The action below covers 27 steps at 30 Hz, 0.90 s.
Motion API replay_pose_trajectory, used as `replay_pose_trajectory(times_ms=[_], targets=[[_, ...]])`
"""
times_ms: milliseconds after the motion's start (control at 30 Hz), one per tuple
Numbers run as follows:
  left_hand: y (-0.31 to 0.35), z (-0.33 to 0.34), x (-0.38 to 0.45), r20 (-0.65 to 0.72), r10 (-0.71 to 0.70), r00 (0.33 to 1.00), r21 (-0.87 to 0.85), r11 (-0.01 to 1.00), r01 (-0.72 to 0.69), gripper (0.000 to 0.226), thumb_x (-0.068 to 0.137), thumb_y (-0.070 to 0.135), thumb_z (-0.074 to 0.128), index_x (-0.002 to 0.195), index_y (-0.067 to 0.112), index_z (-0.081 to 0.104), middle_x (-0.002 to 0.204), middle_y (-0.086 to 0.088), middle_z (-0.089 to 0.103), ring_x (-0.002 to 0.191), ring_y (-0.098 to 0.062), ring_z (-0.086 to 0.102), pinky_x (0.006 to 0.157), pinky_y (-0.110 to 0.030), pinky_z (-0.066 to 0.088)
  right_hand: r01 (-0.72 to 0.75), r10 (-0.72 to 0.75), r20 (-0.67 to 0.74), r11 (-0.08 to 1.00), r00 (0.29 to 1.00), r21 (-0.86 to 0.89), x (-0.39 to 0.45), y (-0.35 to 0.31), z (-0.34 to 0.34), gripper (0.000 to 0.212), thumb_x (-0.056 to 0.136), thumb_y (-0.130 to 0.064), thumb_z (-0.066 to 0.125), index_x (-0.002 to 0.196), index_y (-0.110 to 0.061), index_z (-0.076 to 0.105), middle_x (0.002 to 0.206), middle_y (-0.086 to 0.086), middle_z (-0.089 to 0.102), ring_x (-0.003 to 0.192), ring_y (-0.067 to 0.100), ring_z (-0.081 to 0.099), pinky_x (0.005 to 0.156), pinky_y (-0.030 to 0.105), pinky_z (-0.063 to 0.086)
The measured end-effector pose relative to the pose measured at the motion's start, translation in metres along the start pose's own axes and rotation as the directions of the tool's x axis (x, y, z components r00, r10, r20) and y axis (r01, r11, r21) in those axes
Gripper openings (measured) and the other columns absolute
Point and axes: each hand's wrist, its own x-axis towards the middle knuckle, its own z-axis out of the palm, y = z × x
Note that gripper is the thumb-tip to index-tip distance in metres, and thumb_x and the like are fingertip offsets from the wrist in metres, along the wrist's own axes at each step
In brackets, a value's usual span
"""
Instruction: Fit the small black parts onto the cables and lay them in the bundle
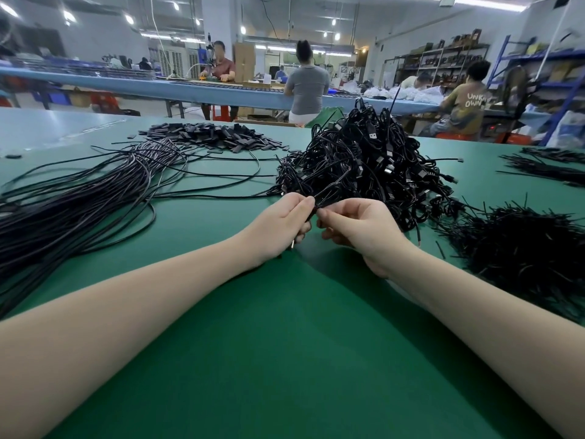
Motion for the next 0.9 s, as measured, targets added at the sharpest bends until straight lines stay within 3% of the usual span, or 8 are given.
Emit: replay_pose_trajectory(times_ms=[167, 267, 333, 433, 500, 667, 767, 900], targets=[[0.005, -0.001, 0.000, -0.004, -0.061, 0.998, 0.064, 0.996, 0.061, 0.033, 0.102, 0.028, 0.037, 0.080, 0.010, 0.054, 0.065, -0.001, 0.069, 0.062, -0.017, 0.065, 0.068, -0.033, 0.051, 0.177, -0.210, -0.060, 0.923, 0.976, -0.340, 0.003, 0.002, -0.005, 0.009, 0.084, -0.014, 0.072, 0.075, -0.013, 0.070, 0.065, 0.000, 0.068, 0.060, 0.011, 0.061, 0.063, 0.026, 0.051], [0.010, -0.004, 0.001, 0.061, -0.174, 0.983, -0.198, 0.963, 0.183, 0.033, 0.101, 0.022, 0.042, 0.074, 0.006, 0.056, 0.063, -0.008, 0.067, 0.056, -0.019, 0.067, 0.060, -0.023, 0.052, 0.273, -0.347, -0.060, 0.822, 0.936, -0.500, 0.002, 0.000, -0.005, 0.009, 0.083, -0.013, 0.070, 0.075, -0.011, 0.069, 0.064, -0.005, 0.064, 0.059, 0.003, 0.055, 0.059, 0.019, 0.045], [0.013, -0.006, 0.001, 0.109, -0.222, 0.969, -0.218, 0.946, 0.241, 0.033, 0.099, 0.023, 0.044, 0.072, 0.008, 0.058, 0.063, -0.008, 0.070, 0.056, -0.018, 0.068, 0.057, -0.018, 0.047, 0.368, -0.489, -0.003, 0.660, 0.872, -0.655, -0.001, -0.002, -0.005, 0.008, 0.084, -0.008, 0.067, 0.076, -0.009, 0.068, 0.067, -0.004, 0.061, 0.061, 0.007, 0.055, 0.060, 0.024, 0.044], [0.014, -0.011, 0.003, 0.128, -0.215, 0.968, -0.266, 0.933, 0.242, 0.027, 0.098, 0.017, 0.043, 0.075, 0.013, 0.057, 0.059, 0.004, 0.067, 0.055, -0.012, 0.067, 0.069, -0.026, 0.044, 0.473, -0.728, 0.195, 0.198, 0.658, -0.858, -0.004, -0.003, -0.005, 0.006, 0.079, 0.003, 0.065, 0.074, 0.000, 0.064, 0.069, 0.011, 0.060, 0.062, 0.033, 0.057, 0.058, 0.037, 0.048], [0.013, -0.012, 0.001, 0.097, -0.201, 0.975, -0.300, 0.928, 0.221, 0.027, 0.098, 0.012, 0.043, 0.074, 0.013, 0.056, 0.053, 0.004, 0.063, 0.049, -0.011, 0.061, 0.069, -0.029, 0.044, 0.493, -0.766, 0.240, 0.113, 0.596, -0.863, -0.005, -0.002, -0.005, 0.004, 0.078, 0.003, 0.067, 0.074, 0.001, 0.066, 0.069, 0.013, 0.062, 0.062, 0.034, 0.059, 0.059, 0.038, 0.049], [0.005, -0.005, -0.006, -0.195, 0.120, 0.973, 0.145, 0.985, -0.093, 0.044, 0.089, 0.036, 0.044, 0.050, 0.024, 0.057, 0.058, 0.007, 0.051, 0.062, -0.006, 0.045, 0.065, -0.021, 0.035, 0.495, -0.646, 0.063, 0.514, 0.760, -0.701, -0.007, 0.004, -0.002, 0.005, 0.083, -0.005, 0.069, 0.086, -0.005, 0.073, 0.083, 0.006, 0.069, 0.075, 0.021, 0.063, 0.069, 0.029, 0.050], [0.007, -0.003, -0.007, -0.259, 0.228, 0.939, 0.178, 0.966, -0.185, 0.015, 0.085, 0.017, 0.044, 0.072, 0.019, 0.052, 0.075, 0.006, 0.048, 0.071, -0.002, 0.047, 0.065, -0.019, 0.037, 0.418, -0.577, -0.046, 0.643, 0.816, -0.641, -0.003, 0.007, -0.004, 0.005, 0.083, -0.008, 0.070, 0.085, -0.011, 0.074, 0.077, -0.004, 0.065, 0.068, 0.001, 0.055, 0.067, 0.012, 0.042], [0.001, -0.004, -0.010, -0.106, 0.329, 0.938, 0.257, 0.921, -0.294, 0.050, 0.079, -0.010, 0.053, 0.102, 0.034, 0.057, 0.106, 0.008, 0.055, 0.096, -0.004, 0.056, 0.073, -0.017, 0.048, 0.381, -0.516, -0.078, 0.718, 0.853, -0.583, -0.002, 0.009, -0.007, 0.006, 0.084, -0.011, 0.070, 0.085, -0.016, 0.074, 0.075, -0.010, 0.065, 0.069, -0.001, 0.057, 0.066, 0.013, 0.045]])
